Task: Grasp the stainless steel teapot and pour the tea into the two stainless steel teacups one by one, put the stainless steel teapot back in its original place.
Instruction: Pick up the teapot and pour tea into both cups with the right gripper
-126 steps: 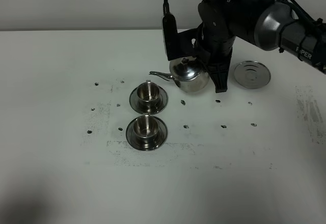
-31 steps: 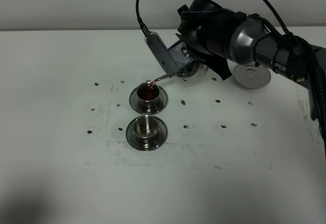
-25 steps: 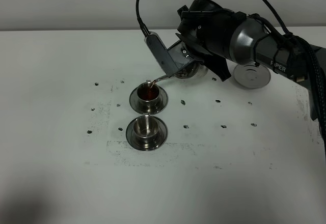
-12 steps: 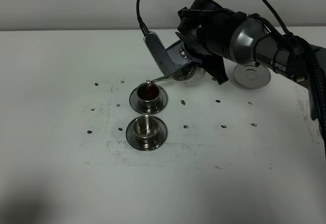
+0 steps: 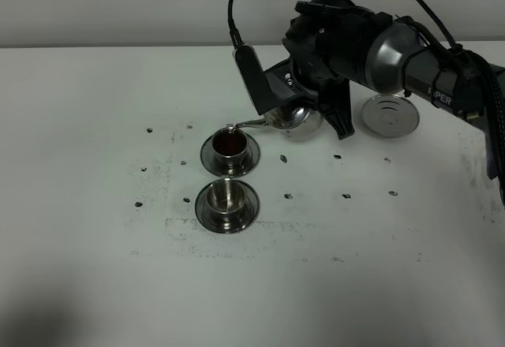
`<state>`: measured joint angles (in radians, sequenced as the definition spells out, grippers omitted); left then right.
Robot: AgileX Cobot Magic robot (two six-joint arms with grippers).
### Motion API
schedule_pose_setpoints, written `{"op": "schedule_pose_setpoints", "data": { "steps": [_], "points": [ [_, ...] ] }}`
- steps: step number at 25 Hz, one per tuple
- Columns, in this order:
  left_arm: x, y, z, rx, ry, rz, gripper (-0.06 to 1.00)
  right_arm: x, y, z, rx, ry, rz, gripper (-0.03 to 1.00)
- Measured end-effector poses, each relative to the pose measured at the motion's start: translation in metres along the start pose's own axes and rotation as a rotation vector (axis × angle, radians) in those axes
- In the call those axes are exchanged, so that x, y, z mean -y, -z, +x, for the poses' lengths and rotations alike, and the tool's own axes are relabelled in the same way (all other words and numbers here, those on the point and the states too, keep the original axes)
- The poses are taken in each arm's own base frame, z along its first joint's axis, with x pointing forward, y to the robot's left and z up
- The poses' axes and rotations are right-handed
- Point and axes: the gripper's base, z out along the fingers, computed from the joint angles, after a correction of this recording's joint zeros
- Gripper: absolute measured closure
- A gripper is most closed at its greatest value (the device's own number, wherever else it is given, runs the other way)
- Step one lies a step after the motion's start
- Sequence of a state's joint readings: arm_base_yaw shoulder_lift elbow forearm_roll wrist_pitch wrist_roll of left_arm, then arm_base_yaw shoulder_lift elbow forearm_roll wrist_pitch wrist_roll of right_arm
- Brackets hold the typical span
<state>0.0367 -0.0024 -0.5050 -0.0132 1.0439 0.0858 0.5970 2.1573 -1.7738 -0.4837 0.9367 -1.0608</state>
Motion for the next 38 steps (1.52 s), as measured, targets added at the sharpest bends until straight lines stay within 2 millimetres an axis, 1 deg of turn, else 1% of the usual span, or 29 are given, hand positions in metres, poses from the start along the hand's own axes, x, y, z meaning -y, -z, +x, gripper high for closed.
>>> {"op": "schedule_pose_setpoints", "data": {
  "steps": [4,6,8,13,16,20,25,30,35,38],
  "points": [
    [0.000,0.000,0.000,0.000,0.000,0.000,0.46,-0.002,0.001,0.002,0.024,-0.072,-0.031,0.77],
    [0.000,0.000,0.000,0.000,0.000,0.000,0.46,-0.002,0.005,0.002,0.043,-0.112,-0.035,0.77],
    [0.000,0.000,0.000,0.000,0.000,0.000,0.46,0.000,0.014,0.002,0.073,-0.175,-0.037,0.77],
    [0.000,0.000,0.000,0.000,0.000,0.000,0.46,0.003,0.042,0.009,0.173,-0.437,-0.058,0.77],
    [0.000,0.000,0.000,0.000,0.000,0.000,0.46,0.001,0.050,0.013,0.218,-0.591,-0.106,0.77],
    [0.000,0.000,0.000,0.000,0.000,0.000,0.46,-0.011,0.049,0.017,0.252,-0.765,-0.196,0.77],
    [0.000,0.000,0.000,0.000,0.000,0.000,0.46,-0.024,0.038,0.017,0.263,-0.878,-0.223,0.77],
    [0.000,0.000,0.000,0.000,0.000,0.000,0.46,-0.034,0.024,0.012,0.284,-0.946,-0.201,0.77],
    [0.000,0.000,0.000,0.000,0.000,0.000,0.46,-0.048,0.011,0.010,0.277,-0.952,-0.215,0.77],
    [0.000,0.000,0.000,0.000,0.000,0.000,0.46,-0.052,0.006,0.012,0.273,-0.963,-0.220,0.77]
  ]
}}
